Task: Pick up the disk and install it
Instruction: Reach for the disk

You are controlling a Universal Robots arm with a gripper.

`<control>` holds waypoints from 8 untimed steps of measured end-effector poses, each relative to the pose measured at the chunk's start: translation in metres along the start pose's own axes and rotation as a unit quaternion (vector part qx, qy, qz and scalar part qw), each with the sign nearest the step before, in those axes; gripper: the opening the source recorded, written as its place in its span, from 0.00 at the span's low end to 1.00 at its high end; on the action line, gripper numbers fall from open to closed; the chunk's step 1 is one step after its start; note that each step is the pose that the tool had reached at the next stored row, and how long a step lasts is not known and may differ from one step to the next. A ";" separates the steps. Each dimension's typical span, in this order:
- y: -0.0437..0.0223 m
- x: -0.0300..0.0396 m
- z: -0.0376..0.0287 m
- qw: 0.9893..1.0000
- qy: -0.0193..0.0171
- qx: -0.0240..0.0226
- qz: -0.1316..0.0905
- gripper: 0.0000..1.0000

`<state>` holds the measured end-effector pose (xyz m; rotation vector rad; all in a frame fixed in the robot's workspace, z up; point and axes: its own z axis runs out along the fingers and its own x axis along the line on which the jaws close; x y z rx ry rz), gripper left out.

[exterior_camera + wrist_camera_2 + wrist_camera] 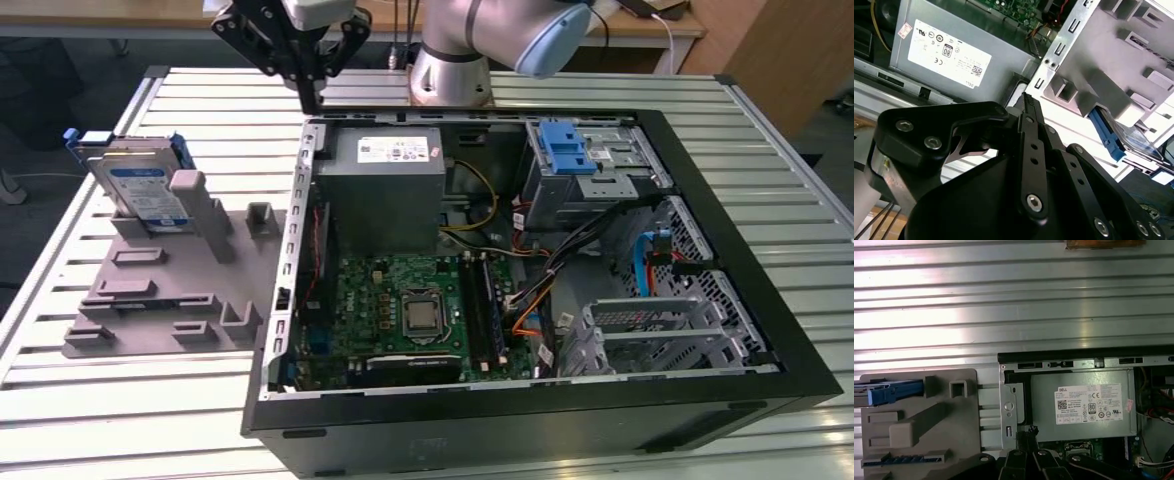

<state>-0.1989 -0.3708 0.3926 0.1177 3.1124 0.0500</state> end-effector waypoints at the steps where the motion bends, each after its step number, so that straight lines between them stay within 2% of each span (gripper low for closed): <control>1: 0.0004 0.0016 -0.0001 1.000 0.000 0.000 0.000 0.11; 8: 0.0025 0.0129 -0.0001 1.000 0.000 0.000 0.000 0.11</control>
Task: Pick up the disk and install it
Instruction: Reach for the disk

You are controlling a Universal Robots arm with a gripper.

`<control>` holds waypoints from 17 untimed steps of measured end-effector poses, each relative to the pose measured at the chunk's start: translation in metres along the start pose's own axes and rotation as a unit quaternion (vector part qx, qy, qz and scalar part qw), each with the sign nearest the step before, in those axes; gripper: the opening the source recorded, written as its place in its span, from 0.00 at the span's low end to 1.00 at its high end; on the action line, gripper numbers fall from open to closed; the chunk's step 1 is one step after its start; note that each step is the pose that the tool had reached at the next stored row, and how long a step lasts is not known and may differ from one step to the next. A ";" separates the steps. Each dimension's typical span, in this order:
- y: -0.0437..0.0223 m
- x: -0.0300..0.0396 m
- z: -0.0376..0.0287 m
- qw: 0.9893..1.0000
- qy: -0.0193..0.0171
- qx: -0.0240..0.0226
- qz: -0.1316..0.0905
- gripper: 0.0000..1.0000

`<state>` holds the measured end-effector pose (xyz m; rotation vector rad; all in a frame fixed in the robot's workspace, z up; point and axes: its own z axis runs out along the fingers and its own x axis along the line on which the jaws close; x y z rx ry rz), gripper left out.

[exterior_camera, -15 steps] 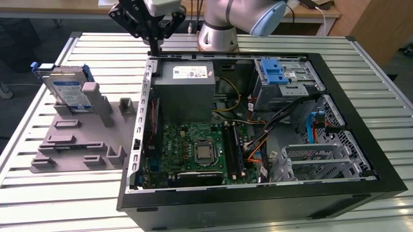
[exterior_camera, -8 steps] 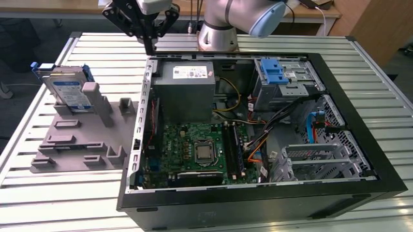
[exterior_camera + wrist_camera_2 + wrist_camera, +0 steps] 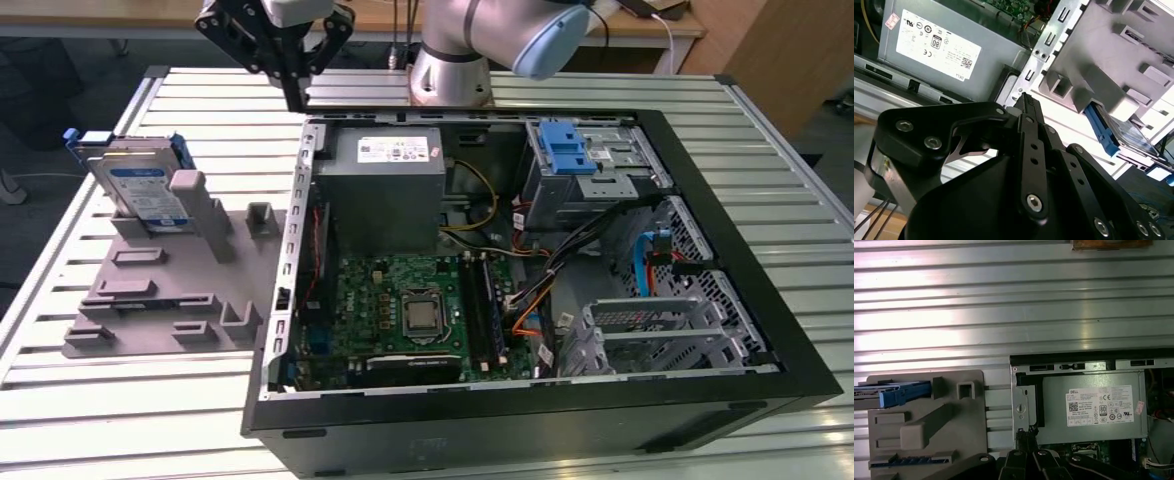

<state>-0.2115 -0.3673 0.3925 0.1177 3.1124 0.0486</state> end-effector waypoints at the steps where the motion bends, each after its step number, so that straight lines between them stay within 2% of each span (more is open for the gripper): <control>1: 0.0003 0.0016 0.0000 1.000 0.000 0.000 0.000 0.11; 10: 0.0026 0.0151 -0.0001 1.000 0.000 0.000 0.000 0.11; 17: 0.0026 0.0159 -0.0001 1.000 0.000 0.001 0.000 0.11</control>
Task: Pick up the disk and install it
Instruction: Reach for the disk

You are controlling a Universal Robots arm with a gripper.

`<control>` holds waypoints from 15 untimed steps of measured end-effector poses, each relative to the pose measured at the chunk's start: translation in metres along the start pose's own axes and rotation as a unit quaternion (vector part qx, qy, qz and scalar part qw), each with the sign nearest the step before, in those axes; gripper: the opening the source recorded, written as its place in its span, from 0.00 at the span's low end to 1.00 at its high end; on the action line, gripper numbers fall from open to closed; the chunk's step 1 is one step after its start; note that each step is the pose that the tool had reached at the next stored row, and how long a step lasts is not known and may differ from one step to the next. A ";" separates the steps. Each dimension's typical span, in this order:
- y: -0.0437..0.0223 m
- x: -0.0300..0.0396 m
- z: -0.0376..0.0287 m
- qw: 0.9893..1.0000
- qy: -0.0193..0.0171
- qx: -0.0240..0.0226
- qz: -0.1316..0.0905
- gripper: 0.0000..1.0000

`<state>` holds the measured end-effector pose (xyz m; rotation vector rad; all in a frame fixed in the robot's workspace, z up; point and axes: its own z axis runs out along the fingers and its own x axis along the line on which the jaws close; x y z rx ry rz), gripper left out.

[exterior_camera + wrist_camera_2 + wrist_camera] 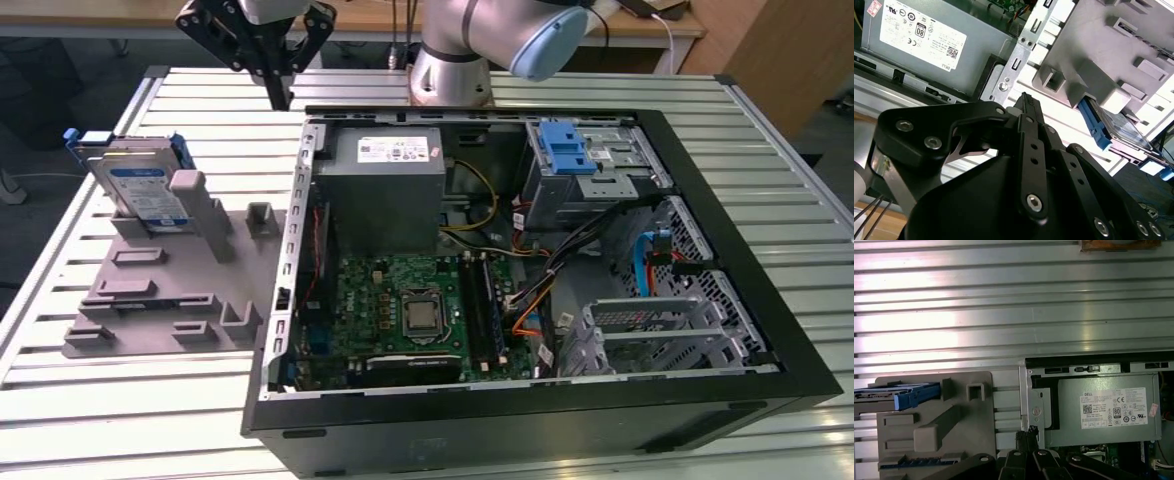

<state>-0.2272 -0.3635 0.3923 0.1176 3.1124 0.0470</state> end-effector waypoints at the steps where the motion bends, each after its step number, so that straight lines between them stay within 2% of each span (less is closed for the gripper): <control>1: 0.0000 0.0000 0.0000 1.000 0.000 0.000 0.000 0.11; 5: -0.0002 0.0022 -0.0001 1.000 0.000 0.000 0.000 0.11; 15: -0.0009 0.0150 -0.0004 1.000 0.000 0.000 0.000 0.11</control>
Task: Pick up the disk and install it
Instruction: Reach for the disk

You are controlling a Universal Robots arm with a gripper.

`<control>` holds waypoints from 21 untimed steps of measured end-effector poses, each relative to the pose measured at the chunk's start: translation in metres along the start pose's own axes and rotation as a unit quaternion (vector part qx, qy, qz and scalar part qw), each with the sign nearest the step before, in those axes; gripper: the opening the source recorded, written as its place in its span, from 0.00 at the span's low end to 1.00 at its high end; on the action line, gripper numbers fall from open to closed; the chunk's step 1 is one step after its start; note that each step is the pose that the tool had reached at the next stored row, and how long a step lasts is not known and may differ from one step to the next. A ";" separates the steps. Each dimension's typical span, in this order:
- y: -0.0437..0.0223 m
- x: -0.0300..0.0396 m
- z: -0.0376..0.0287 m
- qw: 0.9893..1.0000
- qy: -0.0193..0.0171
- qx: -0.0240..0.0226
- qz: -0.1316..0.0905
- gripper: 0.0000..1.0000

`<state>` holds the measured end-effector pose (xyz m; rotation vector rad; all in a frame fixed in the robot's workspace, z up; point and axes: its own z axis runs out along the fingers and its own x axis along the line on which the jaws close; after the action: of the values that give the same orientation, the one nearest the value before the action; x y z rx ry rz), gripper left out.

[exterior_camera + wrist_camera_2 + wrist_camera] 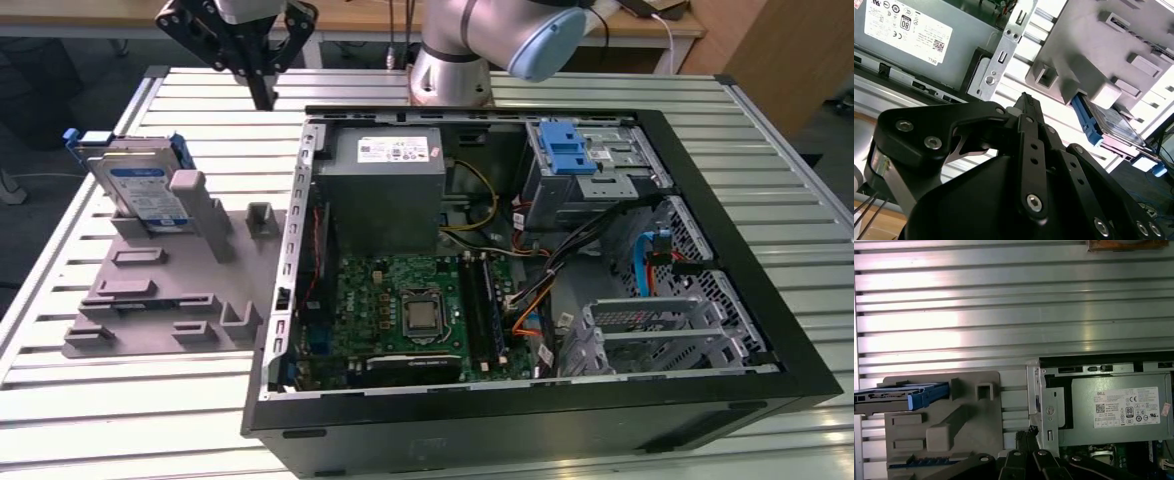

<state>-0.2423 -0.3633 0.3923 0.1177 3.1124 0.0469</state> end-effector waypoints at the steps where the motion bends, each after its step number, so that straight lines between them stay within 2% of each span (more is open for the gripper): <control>1: -0.0001 0.0012 -0.0001 1.000 0.000 0.000 0.000 0.11; 21: -0.0009 0.0239 -0.0004 1.000 0.000 0.000 0.000 0.11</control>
<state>-0.2661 -0.3624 0.3921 0.1177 3.1124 0.0469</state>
